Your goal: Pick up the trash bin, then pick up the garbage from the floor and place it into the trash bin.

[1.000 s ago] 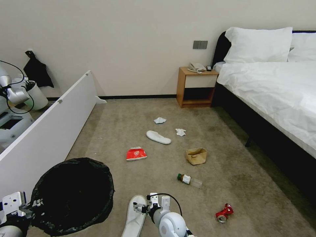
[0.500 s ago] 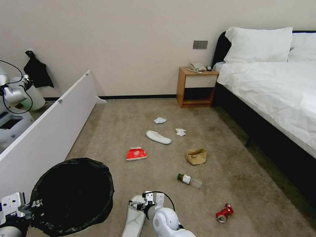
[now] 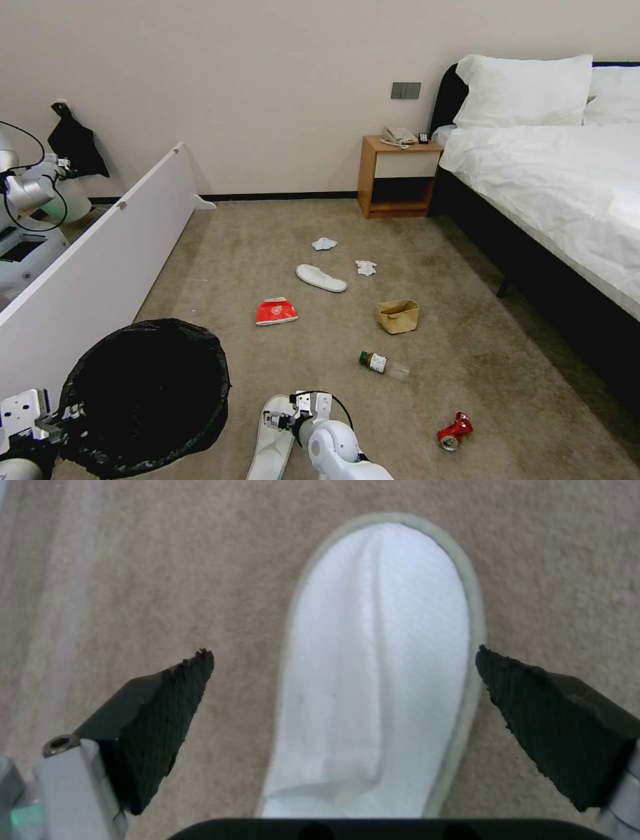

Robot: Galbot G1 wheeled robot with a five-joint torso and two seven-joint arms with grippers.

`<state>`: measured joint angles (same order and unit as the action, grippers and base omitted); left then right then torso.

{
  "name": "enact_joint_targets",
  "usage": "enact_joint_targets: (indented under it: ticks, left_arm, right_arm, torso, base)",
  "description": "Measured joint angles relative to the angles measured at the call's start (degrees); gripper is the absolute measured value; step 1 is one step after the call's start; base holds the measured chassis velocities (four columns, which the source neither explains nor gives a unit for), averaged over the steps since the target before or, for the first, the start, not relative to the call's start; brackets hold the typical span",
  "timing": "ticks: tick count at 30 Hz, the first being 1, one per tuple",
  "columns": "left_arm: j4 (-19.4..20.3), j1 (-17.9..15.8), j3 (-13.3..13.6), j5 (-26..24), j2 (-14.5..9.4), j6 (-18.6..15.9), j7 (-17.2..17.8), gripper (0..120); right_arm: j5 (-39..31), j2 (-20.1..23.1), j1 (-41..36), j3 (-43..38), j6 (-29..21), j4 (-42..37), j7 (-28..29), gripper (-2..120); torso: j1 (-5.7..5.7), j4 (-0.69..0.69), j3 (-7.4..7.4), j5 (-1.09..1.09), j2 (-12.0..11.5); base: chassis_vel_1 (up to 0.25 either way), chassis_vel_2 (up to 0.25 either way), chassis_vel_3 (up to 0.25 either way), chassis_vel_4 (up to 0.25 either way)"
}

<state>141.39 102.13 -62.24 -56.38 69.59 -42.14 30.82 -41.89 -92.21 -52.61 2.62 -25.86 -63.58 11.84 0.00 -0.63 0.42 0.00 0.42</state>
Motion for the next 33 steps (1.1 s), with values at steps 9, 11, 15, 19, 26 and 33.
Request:
enact_joint_targets:
  ticks: [9,11,15,19,26,33]
  left_arm:
    - [0.03,0.01,-0.08,-0.03,-0.02,0.0,0.05,3]
    - [0.03,-0.01,-0.11,-0.05,-0.02,0.0,0.08,3]
    - [0.03,-0.01,-0.23,-0.12,-0.05,0.0,0.1,3]
    - [0.03,0.03,-0.44,-0.31,-0.16,0.0,0.13,3]
    - [0.03,0.04,-0.44,-0.36,-0.07,0.0,0.14,3]
    - [-0.09,-0.33,-0.24,-0.37,-0.11,0.0,0.14,3]
  right_arm:
    - [0.1,0.02,0.64,-0.44,0.34,2.67,-0.89,92]
    - [0.32,0.03,0.68,-0.31,0.5,3.23,-1.32,82]
    - [0.83,0.03,0.68,-0.16,0.67,3.36,-1.54,70]
    - [1.27,0.05,0.68,0.02,0.74,3.36,-1.61,57]
    - [1.67,0.06,0.47,0.03,0.87,3.5,-1.72,28]
    - [1.71,0.06,0.12,-0.12,0.87,3.2,-1.73,6]
  torso:
    - [0.0,0.0,0.0,0.0,0.0]
    - [0.0,0.0,0.0,0.0,0.0]
    - [0.0,0.0,0.0,0.0,0.0]
    - [0.0,0.0,0.0,0.0,0.0]
    - [0.0,0.0,0.0,0.0,0.0]
    - [0.0,0.0,0.0,0.0,0.0]
  base:
    - [0.0,0.0,0.0,0.0]
    - [0.0,0.0,0.0,0.0]
    - [0.0,0.0,0.0,0.0]
    - [0.0,0.0,0.0,0.0]
    - [0.0,0.0,0.0,0.0]
    - [0.0,0.0,0.0,0.0]
